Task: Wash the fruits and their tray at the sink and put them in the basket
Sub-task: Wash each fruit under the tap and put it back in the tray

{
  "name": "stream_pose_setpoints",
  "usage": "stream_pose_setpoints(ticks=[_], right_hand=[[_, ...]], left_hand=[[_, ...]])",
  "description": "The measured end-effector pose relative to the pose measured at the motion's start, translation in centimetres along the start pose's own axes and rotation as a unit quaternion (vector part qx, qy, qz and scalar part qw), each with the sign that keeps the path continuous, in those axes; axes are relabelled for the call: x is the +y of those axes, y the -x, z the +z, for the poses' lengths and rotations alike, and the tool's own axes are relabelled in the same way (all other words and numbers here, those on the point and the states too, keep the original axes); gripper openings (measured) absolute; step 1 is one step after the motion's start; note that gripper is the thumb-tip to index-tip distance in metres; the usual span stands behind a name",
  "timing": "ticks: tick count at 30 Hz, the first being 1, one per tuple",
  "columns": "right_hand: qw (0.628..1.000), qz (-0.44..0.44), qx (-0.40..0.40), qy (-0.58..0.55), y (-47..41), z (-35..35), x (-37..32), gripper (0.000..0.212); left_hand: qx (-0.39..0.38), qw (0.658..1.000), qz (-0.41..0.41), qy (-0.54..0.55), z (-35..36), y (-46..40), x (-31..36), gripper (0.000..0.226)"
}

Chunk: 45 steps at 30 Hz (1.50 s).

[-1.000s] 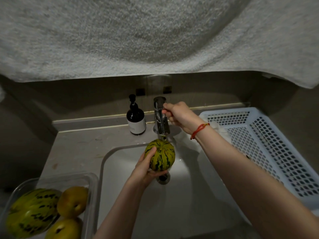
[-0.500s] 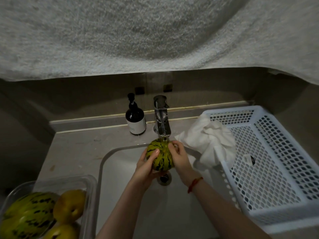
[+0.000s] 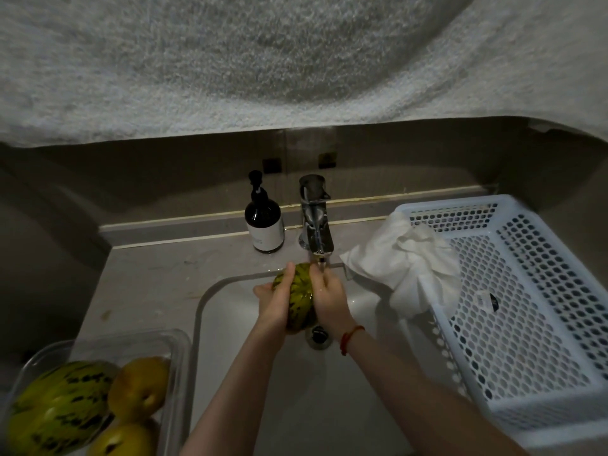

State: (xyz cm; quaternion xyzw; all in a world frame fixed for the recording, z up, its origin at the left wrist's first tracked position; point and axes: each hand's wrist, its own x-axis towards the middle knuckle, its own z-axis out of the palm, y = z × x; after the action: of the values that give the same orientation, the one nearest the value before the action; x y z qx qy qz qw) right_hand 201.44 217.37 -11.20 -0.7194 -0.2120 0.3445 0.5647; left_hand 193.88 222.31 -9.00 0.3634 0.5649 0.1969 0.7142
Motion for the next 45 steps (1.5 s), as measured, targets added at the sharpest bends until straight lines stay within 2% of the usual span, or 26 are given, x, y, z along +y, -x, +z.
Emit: stream_pose_setpoints(ticks=[2,4,7,9,11,14,17,20,23,26,29,31,33,36,39,40,42,44,45], right_hand=[[0.999,-0.044,-0.022,0.008,0.4,-0.1,0.2,0.016],[0.999,-0.038,-0.011,-0.011,0.5,-0.1,-0.1,0.015],[0.992,0.060,0.045,-0.104,-1.3,-0.3,-0.8,0.024],[0.987,0.141,0.044,-0.056,-2.9,-0.7,-1.7,0.023],[0.985,0.169,0.036,0.016,-3.6,-0.7,-2.3,0.022],[0.991,0.112,0.042,0.053,-2.6,0.0,-2.6,0.020],[0.999,0.048,0.011,-0.006,-1.0,0.0,-1.7,0.021],[0.996,0.006,-0.034,-0.087,-0.3,-1.4,-0.7,0.007],[0.983,0.040,-0.069,-0.163,0.3,-3.0,0.1,0.018],[0.988,0.074,-0.032,-0.132,0.9,-3.6,0.0,0.025],[0.995,0.021,0.048,-0.082,1.5,-3.8,0.1,0.010],[0.994,-0.021,0.083,-0.062,2.0,-3.6,0.2,0.022],[0.988,-0.117,0.101,-0.001,2.2,-3.3,0.4,0.042],[0.962,-0.255,0.067,0.070,2.4,-2.8,1.0,0.054],[0.949,-0.298,0.020,0.103,2.4,-2.9,1.9,0.063],[0.954,-0.284,0.010,0.090,2.5,-3.0,2.1,0.062],[0.981,-0.195,0.000,0.015,2.7,-3.2,2.0,0.057],[0.994,-0.052,-0.019,-0.093,2.7,-3.4,1.3,0.052],[0.987,0.022,-0.045,-0.152,2.7,-3.7,0.9,0.049]], left_hand=[[-0.018,0.999,-0.032,0.035,-0.1,0.4,0.2,0.060],[-0.050,0.997,-0.042,0.051,-0.1,0.4,0.4,0.061],[-0.041,0.998,0.001,0.054,0.4,0.2,-0.2,0.049],[-0.012,0.997,0.037,0.072,0.9,0.2,-1.0,0.044],[0.002,0.993,0.071,0.094,1.1,0.1,-1.7,0.046],[0.016,0.990,0.086,0.113,0.8,-0.1,-1.8,0.042],[-0.013,0.991,0.047,0.122,0.7,-0.3,-1.5,0.031],[-0.035,0.994,0.035,0.093,0.7,-0.3,-1.4,0.025],[-0.056,0.994,0.034,0.090,1.1,-0.3,-1.9,0.029],[-0.097,0.990,-0.002,0.097,1.5,-0.4,-2.8,0.042],[-0.153,0.986,-0.031,0.054,1.5,-0.5,-2.7,0.053],[-0.172,0.985,-0.026,-0.021,1.1,-0.6,-2.1,0.052],[-0.194,0.979,-0.049,-0.043,0.5,-0.5,-1.5,0.055],[-0.221,0.971,-0.079,-0.043,-0.2,-0.6,-0.8,0.072],[-0.221,0.971,-0.075,-0.060,-0.4,-0.6,-0.1,0.069],[-0.215,0.973,-0.055,-0.062,-0.4,-0.6,0.1,0.061],[-0.206,0.976,0.013,-0.069,-0.3,-0.7,0.1,0.039],[-0.221,0.965,0.096,-0.108,-0.2,-0.8,0.0,0.043],[-0.235,0.954,0.127,-0.138,-0.2,-0.8,0.3,0.049]])
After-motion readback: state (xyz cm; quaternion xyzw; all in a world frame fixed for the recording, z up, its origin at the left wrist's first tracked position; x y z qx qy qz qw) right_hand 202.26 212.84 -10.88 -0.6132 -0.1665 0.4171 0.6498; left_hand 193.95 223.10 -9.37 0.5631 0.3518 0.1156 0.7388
